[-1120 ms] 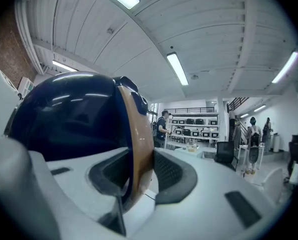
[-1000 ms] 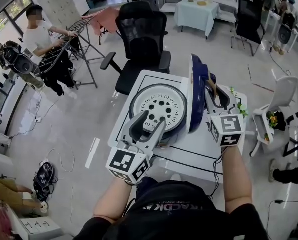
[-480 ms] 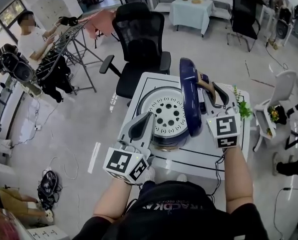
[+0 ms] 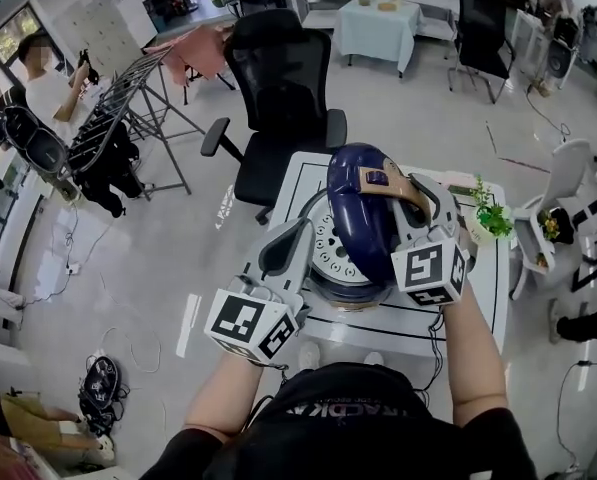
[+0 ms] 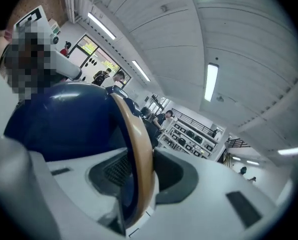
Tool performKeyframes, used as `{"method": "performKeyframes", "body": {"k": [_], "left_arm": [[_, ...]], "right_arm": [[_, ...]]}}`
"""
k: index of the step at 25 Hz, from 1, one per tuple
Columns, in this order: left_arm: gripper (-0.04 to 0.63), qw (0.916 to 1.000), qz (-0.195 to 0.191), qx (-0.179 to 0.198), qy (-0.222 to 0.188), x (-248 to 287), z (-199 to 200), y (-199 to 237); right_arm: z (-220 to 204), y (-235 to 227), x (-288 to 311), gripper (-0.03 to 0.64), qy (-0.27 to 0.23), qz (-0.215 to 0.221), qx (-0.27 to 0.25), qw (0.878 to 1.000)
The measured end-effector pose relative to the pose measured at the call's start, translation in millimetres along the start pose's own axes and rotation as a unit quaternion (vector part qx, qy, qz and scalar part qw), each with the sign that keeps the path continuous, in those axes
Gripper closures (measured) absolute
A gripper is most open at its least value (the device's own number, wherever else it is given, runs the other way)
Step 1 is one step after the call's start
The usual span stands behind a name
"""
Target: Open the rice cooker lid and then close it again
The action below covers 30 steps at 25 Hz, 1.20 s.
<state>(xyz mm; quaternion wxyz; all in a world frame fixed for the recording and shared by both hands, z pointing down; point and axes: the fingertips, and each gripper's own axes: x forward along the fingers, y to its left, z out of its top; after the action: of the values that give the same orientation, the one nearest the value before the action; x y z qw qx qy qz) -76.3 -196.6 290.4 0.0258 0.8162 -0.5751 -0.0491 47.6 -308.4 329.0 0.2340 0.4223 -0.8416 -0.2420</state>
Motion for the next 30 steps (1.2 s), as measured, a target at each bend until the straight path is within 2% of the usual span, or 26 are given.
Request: {"method": "performKeyframes", "body": {"k": [5,12,19,30], "left_arm": [[0.592,0.9998,-0.020,-0.005,0.003,4.9,-1.2,12.8],[0.592,0.9988,-0.047,-0.006,0.011,15.8,-9.8,31.4],[0.592,0.9957,-0.080,0.010,0.044,35.9,-29.0,36.8],[0.592,0.9894,-0.113,0.016,0.090,55.3,-70.1,51.2]], "right_arm": [[6.6,24.0,8.8,0.488,0.020,0.003,-0.053,0.998],[11.5,56.0,18.9,0.482,0.051,0.011,-0.101,0.994],[10.4,78.3,29.2,0.477,0.077,0.015,-0.147,0.986],[2.0,105.8,43.6,0.469,0.106,0.018,-0.188,0.976]]}}
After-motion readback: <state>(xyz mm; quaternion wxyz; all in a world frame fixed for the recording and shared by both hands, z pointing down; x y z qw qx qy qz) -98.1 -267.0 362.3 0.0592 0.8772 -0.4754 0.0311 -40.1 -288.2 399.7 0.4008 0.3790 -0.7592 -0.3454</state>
